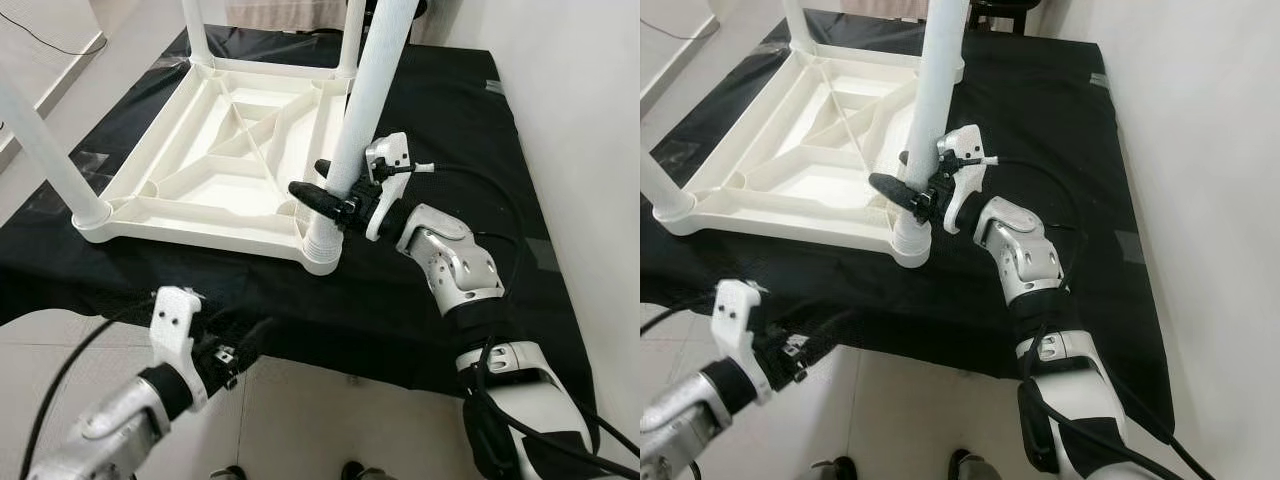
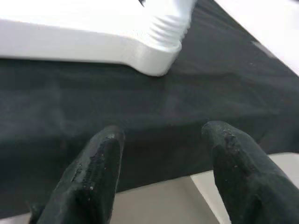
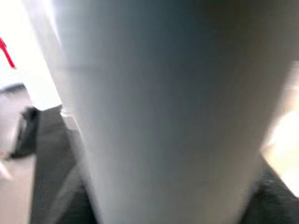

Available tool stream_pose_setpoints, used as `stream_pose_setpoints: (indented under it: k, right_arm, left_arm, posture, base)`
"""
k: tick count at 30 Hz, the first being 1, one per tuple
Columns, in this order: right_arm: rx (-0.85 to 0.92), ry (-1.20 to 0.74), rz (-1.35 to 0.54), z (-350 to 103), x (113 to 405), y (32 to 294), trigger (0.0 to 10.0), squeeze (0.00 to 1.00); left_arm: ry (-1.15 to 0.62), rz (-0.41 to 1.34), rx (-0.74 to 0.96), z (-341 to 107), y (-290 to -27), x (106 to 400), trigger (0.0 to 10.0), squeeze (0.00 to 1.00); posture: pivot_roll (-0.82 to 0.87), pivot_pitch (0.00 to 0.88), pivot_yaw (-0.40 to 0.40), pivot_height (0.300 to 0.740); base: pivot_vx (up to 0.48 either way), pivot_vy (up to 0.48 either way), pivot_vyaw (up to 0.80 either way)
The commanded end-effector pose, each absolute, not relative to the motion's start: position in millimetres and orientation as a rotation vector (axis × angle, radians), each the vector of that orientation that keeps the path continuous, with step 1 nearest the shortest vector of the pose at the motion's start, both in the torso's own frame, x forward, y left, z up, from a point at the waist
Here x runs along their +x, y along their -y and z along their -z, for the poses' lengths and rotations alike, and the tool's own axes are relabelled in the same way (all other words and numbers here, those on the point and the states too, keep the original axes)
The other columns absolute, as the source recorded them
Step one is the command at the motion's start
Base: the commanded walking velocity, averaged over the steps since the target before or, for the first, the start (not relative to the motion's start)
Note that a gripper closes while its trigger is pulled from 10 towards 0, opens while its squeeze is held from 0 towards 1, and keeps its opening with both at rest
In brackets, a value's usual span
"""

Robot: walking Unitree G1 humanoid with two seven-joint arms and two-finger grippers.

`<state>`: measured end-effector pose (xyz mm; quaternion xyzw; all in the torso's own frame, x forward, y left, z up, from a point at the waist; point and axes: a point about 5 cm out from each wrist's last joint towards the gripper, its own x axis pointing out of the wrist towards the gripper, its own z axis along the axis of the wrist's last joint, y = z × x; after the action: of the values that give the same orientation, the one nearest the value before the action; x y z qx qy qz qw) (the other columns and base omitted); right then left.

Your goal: Building children table

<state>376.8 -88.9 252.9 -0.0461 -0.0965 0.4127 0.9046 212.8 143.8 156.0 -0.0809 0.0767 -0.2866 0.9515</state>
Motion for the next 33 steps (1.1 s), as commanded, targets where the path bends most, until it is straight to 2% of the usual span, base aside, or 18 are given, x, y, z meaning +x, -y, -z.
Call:
stream_pose_setpoints:
  k: [1,9,14,19,21,24,25,26,29,33]
  right_arm:
    - [-0.231,0.169,-0.741,-245.1,379.8,95.5,0.0,0.0]
    - [-0.4,0.169,-0.643,-247.9,379.8,106.8,0.0,0.0]
    - [-0.395,0.169,-0.647,-247.8,379.7,107.2,0.0,0.0]
    - [-0.262,0.139,-0.688,-247.8,380.7,104.5,0.0,0.0]
    - [-0.19,0.093,-0.563,-249.9,391.0,114.6,0.0,0.0]
    - [-0.185,0.076,-0.505,-249.9,394.5,119.2,0.0,0.0]
    - [-0.13,0.025,-0.256,-243.6,397.9,133.7,0.0,0.0]
    - [-0.13,0.021,-0.186,-239.7,395.1,134.7,0.0,0.0]
    - [-0.134,0.02,-0.148,-237.3,392.8,134.8,0.0,0.0]
    - [-0.109,0.013,-0.134,-222.3,376.3,116.8,0.0,0.0]
  left_arm:
    - [-0.173,0.565,-0.156,-146.4,-137.0,208.8,10.0,0.0]
    - [-0.14,0.512,-0.172,-144.3,-136.1,211.3,10.0,0.0]
    - [-0.135,0.512,-0.17,-143.9,-134.7,211.2,10.0,0.0]
    - [-0.125,0.508,-0.173,-142.7,-132.1,210.5,10.0,0.0]
    - [-0.124,0.525,-0.185,-142.2,-129.7,209.9,10.0,0.0]
    - [-0.124,0.534,-0.191,-142.1,-128.7,209.6,10.0,0.0]
    - [-0.132,0.582,-0.212,-141.8,-126.0,208.8,10.0,0.0]
    - [-0.134,0.598,-0.219,-142.0,-125.4,208.7,10.0,0.0]
    - [-0.135,0.608,-0.222,-142.2,-125.0,208.6,10.0,0.0]
    - [-0.132,0.622,-0.226,-143.6,-123.8,208.8,10.0,0.0]
  posture:
    - [0.05,0.232,-0.057,0.74]
    - [0.02,0.243,-0.058,0.74]
    - [0.02,0.245,-0.062,0.74]
    - [0.03,0.248,-0.068,0.74]
    - [0.02,0.254,-0.074,0.74]
    - [0.02,0.254,-0.075,0.74]
    - [0.02,0.262,-0.079,0.74]
    - [0.02,0.264,-0.08,0.74]
    - [0.02,0.264,-0.08,0.74]
    - [0.01,0.281,-0.08,0.74]
  base:
    - [0.0,0.0,0.0]
    - [0.0,0.0,0.0]
    - [0.0,0.0,0.0]
    - [0.0,0.0,0.0]
    - [0.0,0.0,0.0]
    - [0.0,0.0,0.0]
    - [0.0,0.0,0.0]
    - [0.0,0.0,0.0]
    - [0.0,0.0,0.0]
    - [0.0,0.0,0.0]
